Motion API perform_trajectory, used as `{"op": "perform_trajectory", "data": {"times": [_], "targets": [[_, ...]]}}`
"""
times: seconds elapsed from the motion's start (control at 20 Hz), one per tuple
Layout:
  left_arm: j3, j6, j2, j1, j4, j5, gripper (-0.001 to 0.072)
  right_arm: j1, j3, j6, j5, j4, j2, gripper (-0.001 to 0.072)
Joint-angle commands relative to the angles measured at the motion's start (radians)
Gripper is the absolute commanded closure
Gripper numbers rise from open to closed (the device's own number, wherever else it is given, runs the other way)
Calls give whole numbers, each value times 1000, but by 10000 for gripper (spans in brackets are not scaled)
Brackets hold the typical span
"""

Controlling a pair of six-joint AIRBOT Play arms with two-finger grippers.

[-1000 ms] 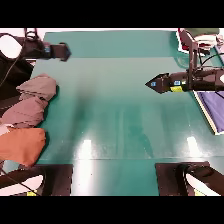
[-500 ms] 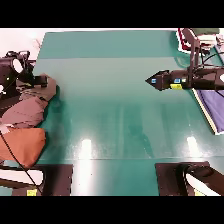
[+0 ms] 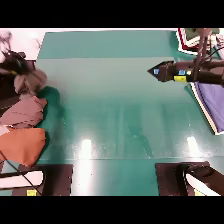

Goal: Fold the shirts.

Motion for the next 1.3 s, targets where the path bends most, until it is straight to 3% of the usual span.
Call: {"op": "perform_trajectory", "data": {"times": [0.0,0.25,0.4,0.6,0.65,0.7,0.75,0.85,0.95,1.05,1.25], "targets": [[141,59,194,-81,-27,-3,678,0,124,0,-5,-10,0,695],[198,77,371,-357,-37,-61,679,0,293,-1,-3,-32,0,695],[191,76,338,-553,-63,-142,679,0,360,-1,1,-62,0,694],[126,81,205,-792,-147,-143,677,0,400,-1,13,-61,0,695],[114,95,156,-838,-190,-134,622,0,408,-1,27,-61,0,694],[111,112,108,-873,-235,-119,279,0,410,-1,39,-61,0,694],[111,111,59,-895,-270,-92,-5,0,410,0,51,-61,0,695],[111,110,3,-892,-237,-61,-2,0,410,0,71,-60,3,695],[111,51,1,-818,-110,-92,-2,0,410,0,80,-59,2,695],[111,-4,1,-670,-41,-186,-2,0,410,0,82,-59,3,695],[0,-74,3,-369,-117,-297,-2,0,409,0,94,-60,3,695]]}}
